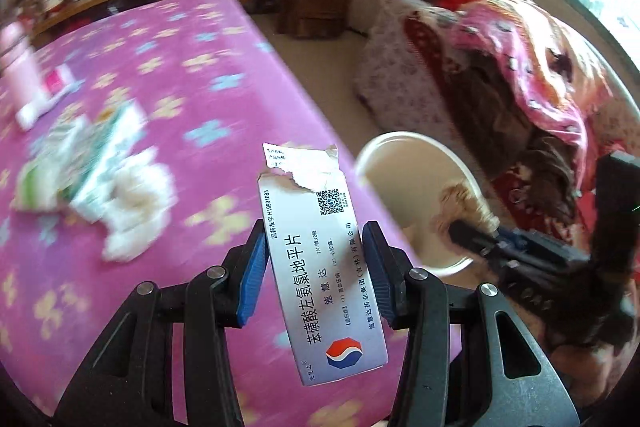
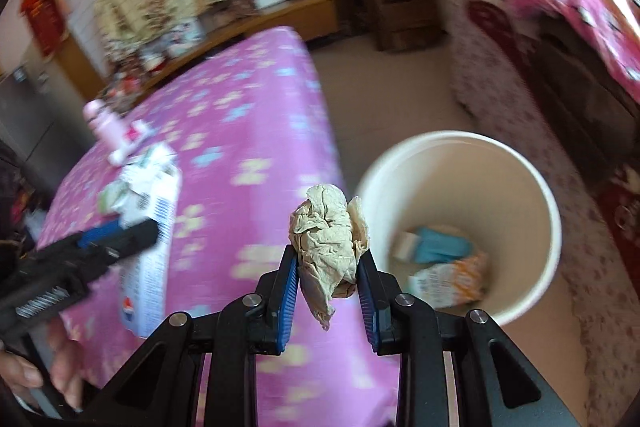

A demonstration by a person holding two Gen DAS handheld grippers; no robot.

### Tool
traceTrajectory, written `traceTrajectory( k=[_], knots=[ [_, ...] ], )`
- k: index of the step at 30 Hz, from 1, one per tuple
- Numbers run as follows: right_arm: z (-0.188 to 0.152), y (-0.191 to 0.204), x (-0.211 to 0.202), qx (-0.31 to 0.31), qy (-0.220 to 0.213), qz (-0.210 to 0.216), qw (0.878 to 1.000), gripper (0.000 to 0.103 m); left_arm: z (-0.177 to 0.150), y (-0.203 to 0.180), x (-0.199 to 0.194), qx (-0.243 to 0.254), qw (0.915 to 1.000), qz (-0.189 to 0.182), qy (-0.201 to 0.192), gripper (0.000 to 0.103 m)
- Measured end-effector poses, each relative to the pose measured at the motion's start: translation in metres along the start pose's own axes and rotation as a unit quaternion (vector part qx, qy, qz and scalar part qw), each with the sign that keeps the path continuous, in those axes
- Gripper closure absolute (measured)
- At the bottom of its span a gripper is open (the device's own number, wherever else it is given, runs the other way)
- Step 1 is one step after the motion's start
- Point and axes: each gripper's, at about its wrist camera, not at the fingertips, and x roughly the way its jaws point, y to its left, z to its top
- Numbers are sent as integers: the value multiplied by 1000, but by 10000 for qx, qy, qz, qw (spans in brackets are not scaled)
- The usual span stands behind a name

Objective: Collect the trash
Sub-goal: 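Carry both items over the white bin and open both tools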

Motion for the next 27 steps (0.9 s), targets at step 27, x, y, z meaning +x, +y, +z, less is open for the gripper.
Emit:
traceTrajectory(
  k=[27],
  knots=[
    [-3,-69,28,761,282,-400,9959,47,24,-41,56,15,9998,-181,-21,34]
  ],
)
